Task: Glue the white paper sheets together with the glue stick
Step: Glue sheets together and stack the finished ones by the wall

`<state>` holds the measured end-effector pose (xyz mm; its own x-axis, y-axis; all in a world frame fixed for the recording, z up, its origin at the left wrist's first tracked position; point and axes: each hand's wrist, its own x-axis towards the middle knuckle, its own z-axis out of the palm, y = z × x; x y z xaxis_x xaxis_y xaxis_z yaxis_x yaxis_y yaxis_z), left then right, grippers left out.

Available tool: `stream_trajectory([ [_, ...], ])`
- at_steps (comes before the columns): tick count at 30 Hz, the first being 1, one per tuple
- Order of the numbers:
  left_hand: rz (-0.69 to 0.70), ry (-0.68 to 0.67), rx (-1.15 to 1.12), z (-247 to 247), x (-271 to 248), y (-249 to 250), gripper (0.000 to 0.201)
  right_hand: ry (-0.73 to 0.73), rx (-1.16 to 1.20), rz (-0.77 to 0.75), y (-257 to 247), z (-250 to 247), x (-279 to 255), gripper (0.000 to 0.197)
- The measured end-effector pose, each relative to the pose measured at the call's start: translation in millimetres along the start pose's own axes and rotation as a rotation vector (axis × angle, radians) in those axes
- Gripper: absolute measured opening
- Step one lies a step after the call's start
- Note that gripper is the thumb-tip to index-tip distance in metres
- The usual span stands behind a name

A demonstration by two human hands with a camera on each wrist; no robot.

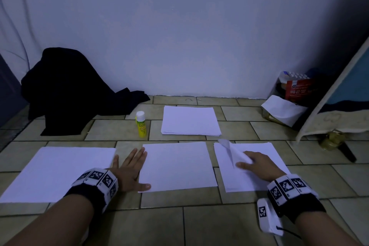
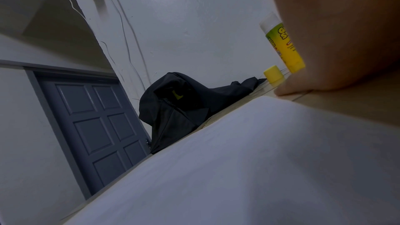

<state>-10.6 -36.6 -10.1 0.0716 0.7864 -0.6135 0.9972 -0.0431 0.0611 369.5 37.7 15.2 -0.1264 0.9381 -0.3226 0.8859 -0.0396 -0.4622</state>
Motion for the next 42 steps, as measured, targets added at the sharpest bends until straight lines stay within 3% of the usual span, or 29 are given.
stream_trajectory([
  [2,0.000,-0.003,0.000,-0.6,-0.2,0.3,0.107,0.130,0.028,0.006,0.3,-4.3,-2.0,0.022],
  [7,0.000,-0.006,-0.007,-1.4,-0.7,0.6,0.107,0.522,0.004,0.081,-8.1,-27.1,-19.3,0.032],
  [10,-0.010,0.000,0.004,-0.8,0.6,0.9,0.108,0.639,0.102,-0.040,-33.4,-33.6,-34.0,0.042],
  [12,-0.012,-0.002,0.001,-1.2,0.9,1.1,0.108,0.590,0.163,-0.144,-59.8,-29.0,-41.4,0.048],
  [14,-0.009,-0.009,-0.002,-1.9,1.1,1.2,0.108,0.423,0.226,-0.199,-87.7,-15.0,-43.9,0.051],
  [17,-0.011,-0.012,-0.001,-0.9,2.1,0.7,0.109,0.148,0.247,-0.217,-122.1,19.6,-37.8,0.061],
  [21,-0.008,0.000,-0.017,2.0,3.6,-0.8,0.110,-0.057,0.227,-0.198,-152.9,68.1,-24.5,0.077],
  [28,-0.017,0.011,-0.016,0.6,2.2,0.9,0.109,-0.119,0.238,-0.096,-183.5,102.9,-14.2,0.075],
  [42,-0.012,0.012,-0.027,1.4,3.5,-0.3,0.109,-0.133,0.209,-0.020,-194.0,108.2,-23.3,0.070],
])
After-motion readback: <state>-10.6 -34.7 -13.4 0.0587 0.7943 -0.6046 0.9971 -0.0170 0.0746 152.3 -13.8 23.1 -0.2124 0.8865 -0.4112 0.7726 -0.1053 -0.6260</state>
